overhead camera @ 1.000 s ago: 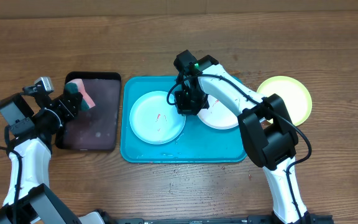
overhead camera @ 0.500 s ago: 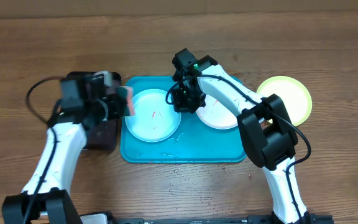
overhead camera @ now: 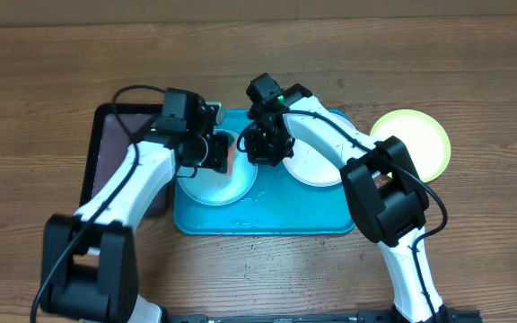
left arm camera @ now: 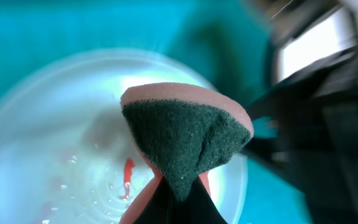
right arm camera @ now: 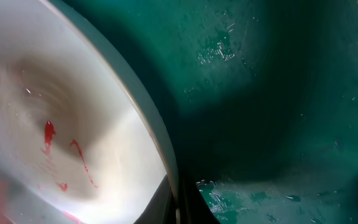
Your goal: Clean dirty plates on tray and stack at the side
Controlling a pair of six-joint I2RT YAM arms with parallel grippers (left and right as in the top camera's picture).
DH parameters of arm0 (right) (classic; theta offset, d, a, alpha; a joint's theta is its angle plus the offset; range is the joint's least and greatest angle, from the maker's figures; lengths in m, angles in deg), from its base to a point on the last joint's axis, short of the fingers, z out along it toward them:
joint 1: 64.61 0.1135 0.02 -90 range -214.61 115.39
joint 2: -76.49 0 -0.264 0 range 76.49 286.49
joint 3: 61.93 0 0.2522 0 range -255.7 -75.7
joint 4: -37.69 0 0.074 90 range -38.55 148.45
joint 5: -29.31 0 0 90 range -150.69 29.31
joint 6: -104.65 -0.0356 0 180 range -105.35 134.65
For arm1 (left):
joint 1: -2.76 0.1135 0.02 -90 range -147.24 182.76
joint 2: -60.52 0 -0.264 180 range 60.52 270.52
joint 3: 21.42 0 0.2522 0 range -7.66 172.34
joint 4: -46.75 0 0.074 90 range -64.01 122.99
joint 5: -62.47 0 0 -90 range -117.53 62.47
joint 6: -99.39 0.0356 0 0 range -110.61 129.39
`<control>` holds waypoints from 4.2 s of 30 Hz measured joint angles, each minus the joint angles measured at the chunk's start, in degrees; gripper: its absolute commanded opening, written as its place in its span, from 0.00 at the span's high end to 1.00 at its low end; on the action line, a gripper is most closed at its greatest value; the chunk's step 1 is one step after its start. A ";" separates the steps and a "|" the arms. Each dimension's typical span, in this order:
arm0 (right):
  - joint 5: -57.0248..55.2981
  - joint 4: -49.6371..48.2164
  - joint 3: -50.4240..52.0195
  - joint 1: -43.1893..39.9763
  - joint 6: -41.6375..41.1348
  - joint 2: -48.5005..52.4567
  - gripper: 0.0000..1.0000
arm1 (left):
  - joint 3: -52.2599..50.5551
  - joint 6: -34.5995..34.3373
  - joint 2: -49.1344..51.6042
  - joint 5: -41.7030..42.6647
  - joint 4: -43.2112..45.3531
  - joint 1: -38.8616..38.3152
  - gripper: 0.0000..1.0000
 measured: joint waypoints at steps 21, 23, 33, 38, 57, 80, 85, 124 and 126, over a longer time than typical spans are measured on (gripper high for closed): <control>-0.02 -0.15 0.04 0.15 -0.02 0.00 0.96 | 3.30 -2.14 8.11 -15.23 -7.78 -1.86 0.96; 0.00 -0.13 0.04 0.15 -0.02 0.00 0.96 | 4.52 -2.45 8.11 -17.53 -9.09 -1.38 0.96; 0.09 -0.15 0.04 0.15 -0.02 0.00 0.96 | 8.13 -1.22 8.11 -10.80 -10.82 -2.91 0.96; 0.17 -0.15 0.04 0.15 -0.04 0.00 0.96 | 5.97 0.44 8.11 -7.58 -9.53 -6.60 0.96; 0.44 0.33 0.22 0.11 -0.02 0.00 0.96 | 2.34 -3.96 6.34 -19.69 -5.99 -1.95 0.96; -0.50 -0.35 0.37 0.20 1.11 -0.31 0.96 | 3.93 0.04 -6.32 -13.38 -10.10 15.19 0.96; -6.12 2.73 -0.87 0.20 2.14 -1.27 0.96 | 3.93 4.57 -5.49 -13.35 -10.34 17.03 0.96; -79.30 -0.94 -2.78 18.23 6.25 -15.52 0.96 | 3.98 8.26 6.71 -18.38 0.94 17.44 0.34; -79.95 -0.98 -2.78 18.25 6.21 -15.52 0.96 | 3.98 8.31 8.02 -18.38 1.53 17.44 0.34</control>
